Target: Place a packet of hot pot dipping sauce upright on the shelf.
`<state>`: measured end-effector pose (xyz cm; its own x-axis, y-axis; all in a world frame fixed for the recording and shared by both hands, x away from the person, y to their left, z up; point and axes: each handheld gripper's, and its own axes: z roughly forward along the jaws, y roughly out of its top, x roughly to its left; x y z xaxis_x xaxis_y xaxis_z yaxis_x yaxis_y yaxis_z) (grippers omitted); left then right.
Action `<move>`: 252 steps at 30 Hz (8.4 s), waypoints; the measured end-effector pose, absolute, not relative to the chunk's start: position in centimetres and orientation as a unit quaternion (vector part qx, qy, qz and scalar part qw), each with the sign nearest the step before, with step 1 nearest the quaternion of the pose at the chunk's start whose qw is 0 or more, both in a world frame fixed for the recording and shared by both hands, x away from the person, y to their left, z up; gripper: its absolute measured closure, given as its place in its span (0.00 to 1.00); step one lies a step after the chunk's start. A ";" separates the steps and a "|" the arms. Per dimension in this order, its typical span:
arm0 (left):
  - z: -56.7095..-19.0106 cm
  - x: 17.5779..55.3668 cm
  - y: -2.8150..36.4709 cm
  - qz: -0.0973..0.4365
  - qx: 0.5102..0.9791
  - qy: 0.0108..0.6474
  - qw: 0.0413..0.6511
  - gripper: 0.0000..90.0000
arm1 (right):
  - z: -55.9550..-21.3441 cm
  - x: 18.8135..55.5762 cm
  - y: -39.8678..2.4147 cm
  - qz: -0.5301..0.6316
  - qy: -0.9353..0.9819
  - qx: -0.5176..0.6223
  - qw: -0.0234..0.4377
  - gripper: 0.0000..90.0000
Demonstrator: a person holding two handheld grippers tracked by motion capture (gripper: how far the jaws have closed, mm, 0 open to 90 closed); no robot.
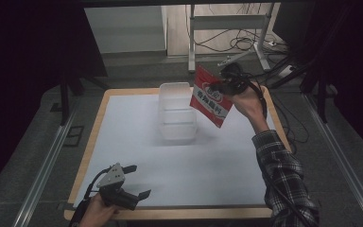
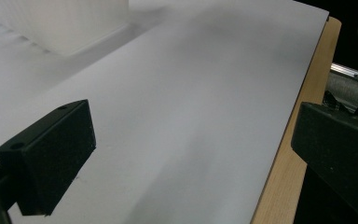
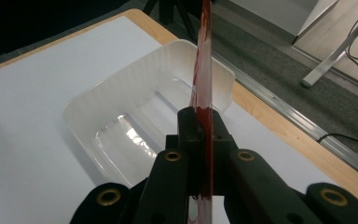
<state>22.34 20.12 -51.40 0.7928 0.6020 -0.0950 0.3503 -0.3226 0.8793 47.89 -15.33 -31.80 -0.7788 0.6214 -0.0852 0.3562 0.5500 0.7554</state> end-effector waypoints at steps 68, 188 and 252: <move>-51.4 22.3 20.0 0.123 0.808 0.291 0.498 0.00 | -37.5 54.3 -3.9 0.386 0.875 0.238 0.167 0.97; -51.1 21.9 21.2 0.140 0.769 0.303 0.545 0.00 | -39.8 42.3 -14.6 0.449 0.831 0.269 0.189 0.00; -51.1 21.9 21.2 0.139 0.772 0.308 0.539 0.00 | -45.5 31.6 -24.0 0.418 0.829 0.296 0.225 0.00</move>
